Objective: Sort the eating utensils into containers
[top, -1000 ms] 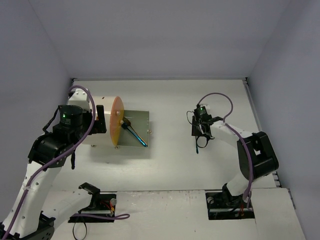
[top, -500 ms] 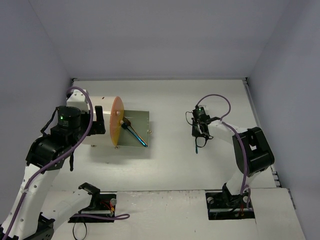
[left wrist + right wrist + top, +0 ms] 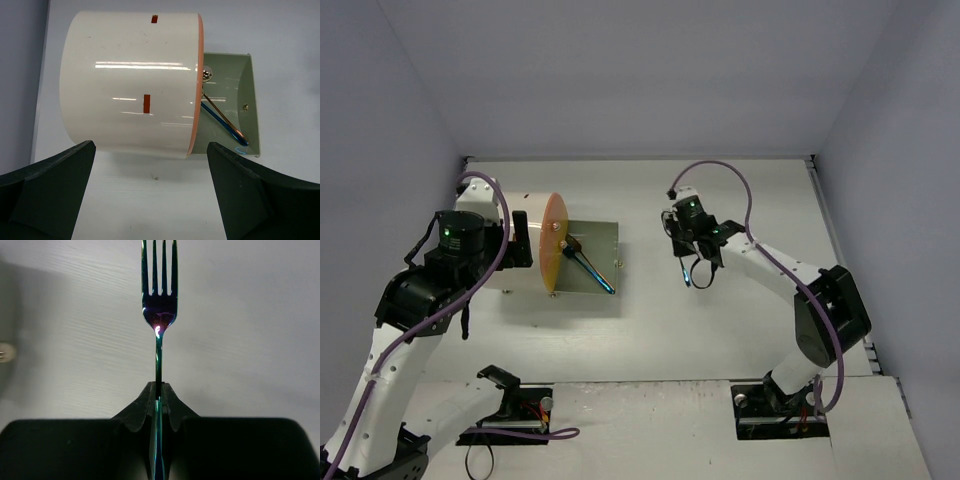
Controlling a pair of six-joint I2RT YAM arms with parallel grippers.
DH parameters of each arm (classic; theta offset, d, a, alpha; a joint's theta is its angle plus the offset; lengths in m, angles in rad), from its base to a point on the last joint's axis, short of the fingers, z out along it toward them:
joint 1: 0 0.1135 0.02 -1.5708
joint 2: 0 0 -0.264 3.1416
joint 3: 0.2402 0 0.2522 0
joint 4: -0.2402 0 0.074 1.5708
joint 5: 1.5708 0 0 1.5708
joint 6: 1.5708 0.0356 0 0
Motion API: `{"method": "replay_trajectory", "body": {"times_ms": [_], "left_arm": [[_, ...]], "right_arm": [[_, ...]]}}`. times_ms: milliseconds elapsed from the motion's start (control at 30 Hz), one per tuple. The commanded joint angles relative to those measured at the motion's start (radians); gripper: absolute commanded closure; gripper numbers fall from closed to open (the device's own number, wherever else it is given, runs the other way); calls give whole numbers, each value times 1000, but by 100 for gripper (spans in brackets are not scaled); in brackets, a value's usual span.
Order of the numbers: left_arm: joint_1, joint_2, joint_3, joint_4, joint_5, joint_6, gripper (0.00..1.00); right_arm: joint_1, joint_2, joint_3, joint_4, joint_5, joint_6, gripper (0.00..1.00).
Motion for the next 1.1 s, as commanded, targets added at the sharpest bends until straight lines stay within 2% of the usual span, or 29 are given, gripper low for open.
{"method": "replay_trajectory", "body": {"times_ms": [0,233,433,1067], "left_arm": [[5,14,38,33,-12,3,7],[5,19,46,32,-15,3,7],[5,17,50,33,-18,4,7],[5,31,61,34,-16,3,7]], "right_arm": [[105,-35,218,22,-64,-47,100],[222,169,455,23,-163,-37,100],[300,311,559,25,-177,-51,100],[335,407,531,3,-177,-72,100]]}}
